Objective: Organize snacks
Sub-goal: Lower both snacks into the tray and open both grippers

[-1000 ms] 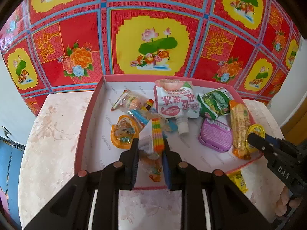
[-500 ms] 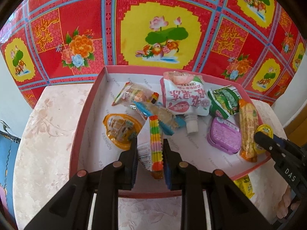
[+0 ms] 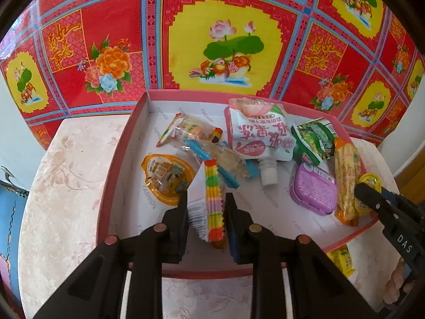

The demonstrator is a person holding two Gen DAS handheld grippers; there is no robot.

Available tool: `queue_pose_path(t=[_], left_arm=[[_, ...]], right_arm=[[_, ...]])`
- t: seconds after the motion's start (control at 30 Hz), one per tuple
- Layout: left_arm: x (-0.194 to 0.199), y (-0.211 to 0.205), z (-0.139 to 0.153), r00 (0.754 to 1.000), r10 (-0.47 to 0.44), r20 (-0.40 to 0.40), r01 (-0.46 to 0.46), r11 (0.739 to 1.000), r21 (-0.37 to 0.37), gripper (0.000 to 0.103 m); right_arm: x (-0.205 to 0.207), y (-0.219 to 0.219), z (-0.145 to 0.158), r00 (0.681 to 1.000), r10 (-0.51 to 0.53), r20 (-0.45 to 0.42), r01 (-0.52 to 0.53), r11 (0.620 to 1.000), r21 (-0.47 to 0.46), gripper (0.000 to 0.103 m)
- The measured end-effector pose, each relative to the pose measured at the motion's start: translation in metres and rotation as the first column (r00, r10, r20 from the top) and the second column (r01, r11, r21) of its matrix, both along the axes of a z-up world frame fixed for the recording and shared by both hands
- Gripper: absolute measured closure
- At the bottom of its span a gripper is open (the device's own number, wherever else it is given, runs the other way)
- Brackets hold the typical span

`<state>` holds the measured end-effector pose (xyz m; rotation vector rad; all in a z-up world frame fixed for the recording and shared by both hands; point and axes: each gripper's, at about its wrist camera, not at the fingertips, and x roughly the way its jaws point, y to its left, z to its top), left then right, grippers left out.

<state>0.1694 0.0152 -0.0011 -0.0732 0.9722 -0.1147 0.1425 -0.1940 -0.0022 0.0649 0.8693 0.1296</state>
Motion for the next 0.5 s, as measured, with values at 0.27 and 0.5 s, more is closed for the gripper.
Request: queue_pose_path(t=[0.27,0.5], left_arm=[[-0.006,-0.001,0.003,1.0,0.02,0.002,-0.02,0.999,0.03,0.061],[-0.016,-0.001,0.006,1.0,0.012,0.002,-0.012,1.0,0.008,0.058]], right_arm=[[0.0,-0.002,0.0,1.0,-0.012,-0.007,0.012,1.0,0.023,0.079],[-0.004,-0.004,0.001,1.0,-0.014,-0.011,0.014,0.998,0.062,0.071]])
